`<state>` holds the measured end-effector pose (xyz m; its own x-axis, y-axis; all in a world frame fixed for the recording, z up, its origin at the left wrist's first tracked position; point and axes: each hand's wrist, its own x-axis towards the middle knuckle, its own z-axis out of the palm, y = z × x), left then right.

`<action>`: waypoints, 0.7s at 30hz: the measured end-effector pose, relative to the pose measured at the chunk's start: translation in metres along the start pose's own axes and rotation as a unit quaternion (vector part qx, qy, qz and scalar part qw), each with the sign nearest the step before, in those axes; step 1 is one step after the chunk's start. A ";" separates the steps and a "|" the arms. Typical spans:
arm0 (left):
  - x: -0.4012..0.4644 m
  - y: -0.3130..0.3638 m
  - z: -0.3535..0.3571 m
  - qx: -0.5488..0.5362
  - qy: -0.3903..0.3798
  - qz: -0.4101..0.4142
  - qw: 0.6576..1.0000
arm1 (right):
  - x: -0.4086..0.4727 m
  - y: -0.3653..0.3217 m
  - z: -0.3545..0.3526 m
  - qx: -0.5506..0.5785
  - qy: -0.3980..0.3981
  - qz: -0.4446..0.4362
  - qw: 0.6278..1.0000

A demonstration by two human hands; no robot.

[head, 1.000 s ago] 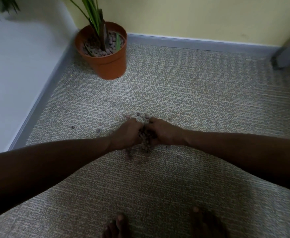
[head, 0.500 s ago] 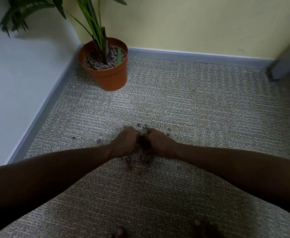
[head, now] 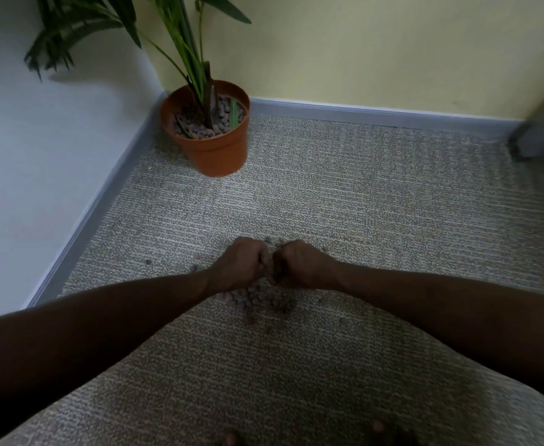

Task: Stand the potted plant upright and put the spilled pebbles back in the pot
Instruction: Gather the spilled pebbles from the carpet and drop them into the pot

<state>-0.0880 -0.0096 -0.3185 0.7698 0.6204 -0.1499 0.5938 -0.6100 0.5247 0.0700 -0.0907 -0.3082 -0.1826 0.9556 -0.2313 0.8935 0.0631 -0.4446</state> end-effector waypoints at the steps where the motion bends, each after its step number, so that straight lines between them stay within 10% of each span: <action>1: 0.000 0.000 -0.002 -0.009 0.004 -0.006 1.000 | 0.001 0.000 0.000 -0.010 -0.009 -0.006 1.000; 14: -0.003 0.001 -0.011 -0.123 0.041 -0.126 0.983 | 0.011 0.005 -0.009 0.057 -0.021 0.019 0.998; 21: 0.003 -0.005 -0.033 -0.327 0.044 -0.245 0.912 | 0.038 0.005 -0.027 0.187 -0.041 0.084 0.978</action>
<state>-0.0967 0.0115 -0.2943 0.4109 0.7940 -0.4480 0.5734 0.1569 0.8041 0.0782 -0.0464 -0.2958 -0.0929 0.9162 -0.3897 0.7037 -0.2165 -0.6767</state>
